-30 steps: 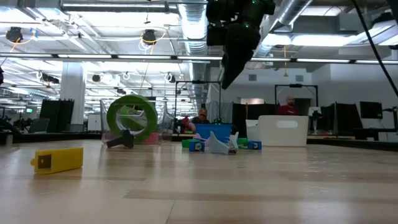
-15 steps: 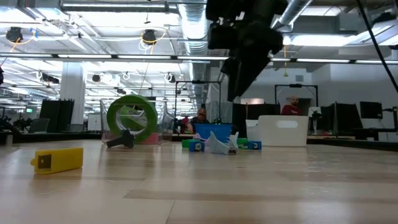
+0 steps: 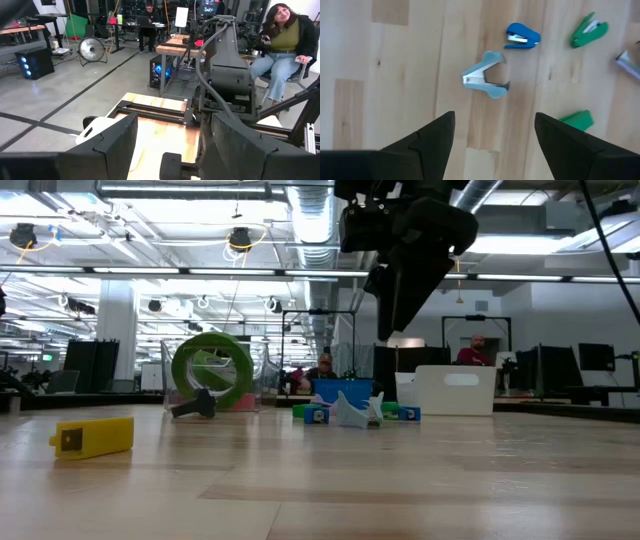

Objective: Pick and place Stapler, Stapler remover, tape
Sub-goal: Put the blue stapler into the blue bin

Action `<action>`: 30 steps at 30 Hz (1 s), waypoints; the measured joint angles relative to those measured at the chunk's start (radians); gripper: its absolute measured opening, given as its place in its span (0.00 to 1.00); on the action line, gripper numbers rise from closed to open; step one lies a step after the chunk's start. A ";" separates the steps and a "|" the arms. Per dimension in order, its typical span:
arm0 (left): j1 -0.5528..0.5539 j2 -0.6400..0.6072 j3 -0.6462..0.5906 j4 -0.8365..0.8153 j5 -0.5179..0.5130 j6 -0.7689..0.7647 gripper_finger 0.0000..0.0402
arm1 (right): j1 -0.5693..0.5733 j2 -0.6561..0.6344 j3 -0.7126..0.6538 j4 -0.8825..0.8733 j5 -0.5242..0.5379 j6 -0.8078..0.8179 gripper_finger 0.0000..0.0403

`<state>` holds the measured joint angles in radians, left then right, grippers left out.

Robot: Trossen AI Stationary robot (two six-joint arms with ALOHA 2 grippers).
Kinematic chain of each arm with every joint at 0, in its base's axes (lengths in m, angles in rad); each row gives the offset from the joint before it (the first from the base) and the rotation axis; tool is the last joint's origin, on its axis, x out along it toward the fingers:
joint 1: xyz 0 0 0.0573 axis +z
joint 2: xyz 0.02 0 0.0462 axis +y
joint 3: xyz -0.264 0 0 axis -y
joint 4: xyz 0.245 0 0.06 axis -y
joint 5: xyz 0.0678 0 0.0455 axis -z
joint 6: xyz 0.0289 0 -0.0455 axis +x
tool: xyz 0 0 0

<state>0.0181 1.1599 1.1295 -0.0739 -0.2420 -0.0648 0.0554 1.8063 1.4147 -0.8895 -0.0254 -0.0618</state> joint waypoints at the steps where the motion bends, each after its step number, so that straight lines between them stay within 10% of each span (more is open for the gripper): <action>1: 0.000 0.000 0.000 0.003 0.000 0.000 0.61 | -0.006 -0.002 0.000 0.002 0.000 -0.010 0.66; 30: 0.000 0.000 0.000 0.026 0.000 0.000 0.61 | -0.117 -0.231 -0.252 0.063 0.054 -0.131 0.66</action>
<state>0.0181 1.1603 1.1297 -0.0483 -0.2420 -0.0647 -0.0620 1.5748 1.1631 -0.8266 0.0286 -0.1928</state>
